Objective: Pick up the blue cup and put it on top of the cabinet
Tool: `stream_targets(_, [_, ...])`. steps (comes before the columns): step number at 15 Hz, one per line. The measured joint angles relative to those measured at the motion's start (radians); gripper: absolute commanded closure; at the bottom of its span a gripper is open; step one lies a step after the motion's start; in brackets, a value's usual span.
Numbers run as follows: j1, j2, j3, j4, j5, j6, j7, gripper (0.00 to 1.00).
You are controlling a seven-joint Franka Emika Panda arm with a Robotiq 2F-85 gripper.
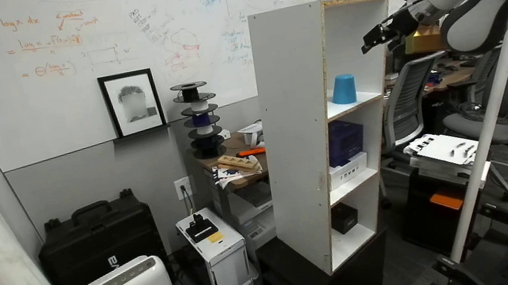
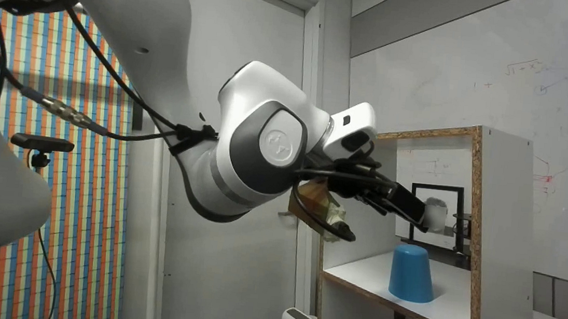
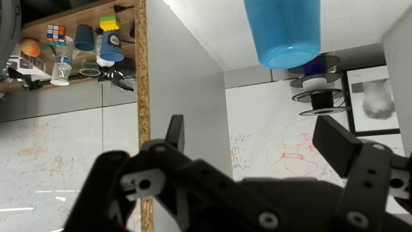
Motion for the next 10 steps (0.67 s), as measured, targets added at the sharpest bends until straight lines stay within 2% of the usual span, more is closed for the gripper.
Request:
stream_targets(2, [0.074, 0.068, -0.021, 0.008, 0.12, 0.016, -0.092, 0.0])
stream_targets(5, [0.091, 0.183, 0.013, 0.036, 0.206, 0.051, -0.17, 0.0])
stream_targets(10, [0.146, 0.339, 0.006, 0.112, 0.324, 0.122, -0.302, 0.0])
